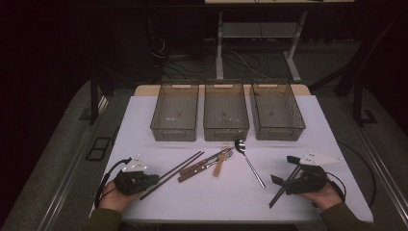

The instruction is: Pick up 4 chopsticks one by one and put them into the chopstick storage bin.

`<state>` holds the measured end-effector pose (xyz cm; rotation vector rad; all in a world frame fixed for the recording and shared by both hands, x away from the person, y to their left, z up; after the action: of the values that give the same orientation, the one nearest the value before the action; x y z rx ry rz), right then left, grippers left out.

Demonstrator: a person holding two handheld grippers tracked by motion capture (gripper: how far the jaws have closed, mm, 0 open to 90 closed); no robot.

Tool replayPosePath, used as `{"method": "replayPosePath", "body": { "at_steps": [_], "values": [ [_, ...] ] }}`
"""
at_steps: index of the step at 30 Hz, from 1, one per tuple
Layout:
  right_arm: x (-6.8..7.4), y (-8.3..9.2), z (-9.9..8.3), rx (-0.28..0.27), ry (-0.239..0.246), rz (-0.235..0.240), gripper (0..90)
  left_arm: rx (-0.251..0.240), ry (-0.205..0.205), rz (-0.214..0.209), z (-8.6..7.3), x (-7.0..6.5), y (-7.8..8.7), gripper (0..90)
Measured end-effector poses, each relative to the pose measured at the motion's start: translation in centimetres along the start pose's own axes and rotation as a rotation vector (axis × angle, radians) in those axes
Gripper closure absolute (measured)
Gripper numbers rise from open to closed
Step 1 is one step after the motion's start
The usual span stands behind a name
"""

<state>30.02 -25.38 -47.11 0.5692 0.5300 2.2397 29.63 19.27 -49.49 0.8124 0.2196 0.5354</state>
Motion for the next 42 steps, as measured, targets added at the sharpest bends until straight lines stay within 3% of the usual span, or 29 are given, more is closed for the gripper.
{"method": "replayPosePath", "body": {
  "at_steps": [8,14,26,32,42],
  "values": [
    [0.0,0.0,0.0,0.002,0.001,-0.001,2.4,-0.014,0.031,-0.020,0.0,0.2,0.0,84.8],
    [0.0,-0.2,-0.2,0.013,0.003,-0.001,2.4,0.001,0.006,-0.008,0.2,0.2,0.3,84.9],
    [0.1,-1.0,-0.5,0.041,0.019,-0.003,2.4,-0.025,0.010,0.011,1.0,0.1,1.0,84.8],
    [0.1,-1.0,-0.5,0.041,0.019,-0.004,2.4,-0.097,0.037,-0.007,1.9,-0.2,1.5,84.8],
    [0.1,-1.0,-0.5,0.043,0.017,-0.008,2.4,-0.162,0.065,-0.027,3.0,-0.3,1.9,84.8]
  ]
}}
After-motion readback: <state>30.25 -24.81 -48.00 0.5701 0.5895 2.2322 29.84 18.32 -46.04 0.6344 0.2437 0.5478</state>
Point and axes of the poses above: each handheld gripper's, and its own axes: y roughly backward along the jaws, z roughly out of its top, x roughly to its left, the point moved 7 cm from there along -y, roughly forward along the jaws, and after that the axes turned 7 degrees about -y, right-handed, at the moved point
